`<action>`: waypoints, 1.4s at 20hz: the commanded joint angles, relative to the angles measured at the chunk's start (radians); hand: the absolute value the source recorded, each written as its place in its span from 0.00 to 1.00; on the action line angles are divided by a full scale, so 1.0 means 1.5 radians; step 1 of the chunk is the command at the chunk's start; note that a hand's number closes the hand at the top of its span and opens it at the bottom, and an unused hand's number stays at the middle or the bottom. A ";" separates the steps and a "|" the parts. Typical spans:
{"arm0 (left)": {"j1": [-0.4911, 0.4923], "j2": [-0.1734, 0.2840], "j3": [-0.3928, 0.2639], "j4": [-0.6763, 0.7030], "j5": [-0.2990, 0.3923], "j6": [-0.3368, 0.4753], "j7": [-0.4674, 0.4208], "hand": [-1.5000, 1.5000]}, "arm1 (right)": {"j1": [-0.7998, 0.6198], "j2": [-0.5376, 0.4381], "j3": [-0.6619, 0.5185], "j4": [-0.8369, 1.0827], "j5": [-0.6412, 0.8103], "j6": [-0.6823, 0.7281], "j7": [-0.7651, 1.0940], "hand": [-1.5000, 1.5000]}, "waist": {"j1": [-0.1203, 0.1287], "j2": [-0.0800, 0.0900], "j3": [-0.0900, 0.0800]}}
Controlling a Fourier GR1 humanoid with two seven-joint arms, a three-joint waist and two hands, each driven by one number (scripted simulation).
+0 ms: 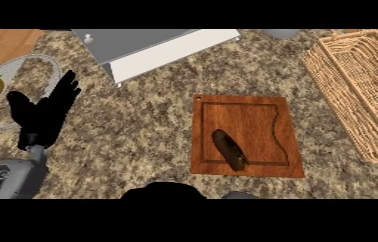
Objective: Pick the sweet potato from the cutting board and place it in the basket
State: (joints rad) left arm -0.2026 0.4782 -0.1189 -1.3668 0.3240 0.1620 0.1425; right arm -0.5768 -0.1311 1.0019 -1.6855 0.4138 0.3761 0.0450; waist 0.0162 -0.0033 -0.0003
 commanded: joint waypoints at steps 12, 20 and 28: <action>0.004 0.008 0.011 0.001 0.005 -0.024 0.023 0.50 | -0.349 0.086 -0.126 0.009 0.074 0.342 0.441 0.00 | -0.003 -0.006 -0.002; -0.025 -0.009 0.016 0.003 -0.010 -0.010 0.041 0.50 | -0.363 0.073 -0.248 0.051 -0.089 0.540 0.488 0.00 | -0.018 -0.002 0.000; 0.005 -0.030 0.031 0.000 -0.023 -0.013 0.020 0.50 | -0.282 0.017 -0.349 -0.074 -0.245 0.569 0.562 0.00 | -0.019 -0.002 0.000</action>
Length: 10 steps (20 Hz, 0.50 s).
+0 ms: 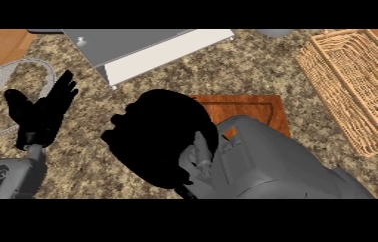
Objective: Pick the sweet potato from the cutting board and place it in the basket
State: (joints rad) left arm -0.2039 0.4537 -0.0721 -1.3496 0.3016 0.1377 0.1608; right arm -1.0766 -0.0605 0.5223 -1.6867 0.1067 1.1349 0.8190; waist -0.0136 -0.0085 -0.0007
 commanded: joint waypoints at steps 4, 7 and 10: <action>-0.006 -0.009 0.016 0.001 -0.023 -0.007 0.003 0.50 | 0.114 -0.063 -0.056 -0.126 -0.028 0.059 0.000 0.00 | 0.005 0.004 0.001; 0.002 -0.003 0.020 -0.023 -0.016 -0.025 0.023 0.50 | 0.177 -0.114 -0.050 -0.155 0.025 0.076 -0.093 0.00 | 0.012 0.007 0.001; 0.033 -0.028 0.018 -0.031 -0.032 -0.023 -0.008 0.50 | 0.215 -0.090 -0.012 -0.148 0.138 0.011 -0.165 0.00 | 0.018 0.008 0.001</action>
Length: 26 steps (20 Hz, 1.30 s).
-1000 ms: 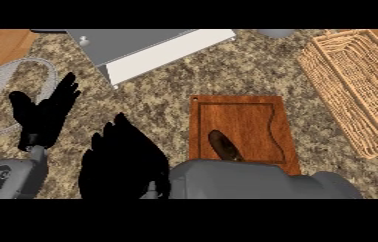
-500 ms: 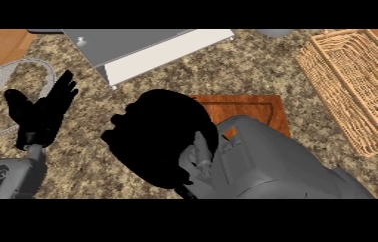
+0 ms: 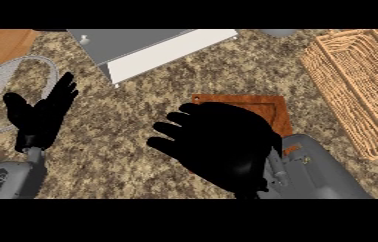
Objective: Pick the sweet potato from the cutting board and place it in the basket
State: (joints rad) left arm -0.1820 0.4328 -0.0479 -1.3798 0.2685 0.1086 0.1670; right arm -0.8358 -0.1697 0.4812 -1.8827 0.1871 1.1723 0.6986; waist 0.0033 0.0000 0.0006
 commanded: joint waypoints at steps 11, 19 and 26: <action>-0.039 -0.017 0.008 -0.001 -0.023 -0.010 0.034 0.50 | 0.170 -0.060 0.144 0.137 0.316 -0.308 -0.379 0.00 | 0.009 0.003 0.001; 0.011 -0.039 0.020 0.003 -0.041 -0.031 -0.004 0.50 | 0.163 -0.068 0.188 0.289 0.453 -0.365 -0.467 0.00 | 0.006 0.000 0.000; 0.019 -0.035 0.047 -0.045 -0.052 -0.039 0.025 0.50 | 0.136 -0.051 0.145 0.380 0.519 -0.377 -0.546 0.00 | 0.005 0.000 0.000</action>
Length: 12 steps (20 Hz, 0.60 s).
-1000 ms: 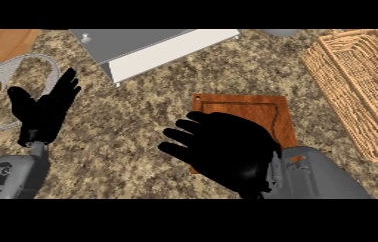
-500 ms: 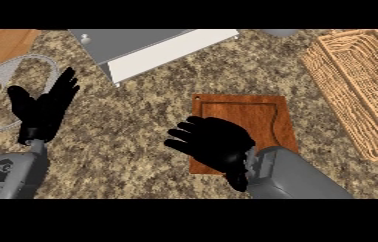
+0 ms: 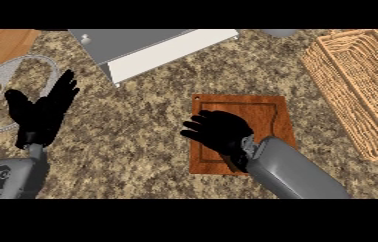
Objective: Pick the sweet potato from the cutting board and place it in the basket
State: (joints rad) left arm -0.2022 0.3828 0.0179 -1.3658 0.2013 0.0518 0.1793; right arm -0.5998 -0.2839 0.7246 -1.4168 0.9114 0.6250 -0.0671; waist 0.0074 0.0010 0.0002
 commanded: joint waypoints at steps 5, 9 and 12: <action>-0.001 -0.015 0.026 -0.009 -0.014 -0.020 0.019 0.50 | 0.004 0.014 -0.044 0.076 0.076 -0.017 -0.100 0.00 | -0.002 0.000 0.000; 0.013 -0.034 0.012 -0.002 -0.045 -0.016 0.003 0.50 | 0.042 0.011 -0.056 0.039 0.076 0.014 -0.126 0.00 | -0.004 -0.001 0.000; 0.003 -0.013 0.049 0.016 -0.030 -0.049 -0.003 0.50 | 0.025 0.019 -0.082 0.053 0.088 0.028 -0.162 0.00 | -0.003 -0.001 0.000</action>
State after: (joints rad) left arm -0.2002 0.3467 0.0560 -1.3661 0.1531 0.0204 0.1947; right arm -0.5745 -0.2617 0.6284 -1.3465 1.0204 0.6558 -0.2549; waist 0.0030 0.0001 0.0000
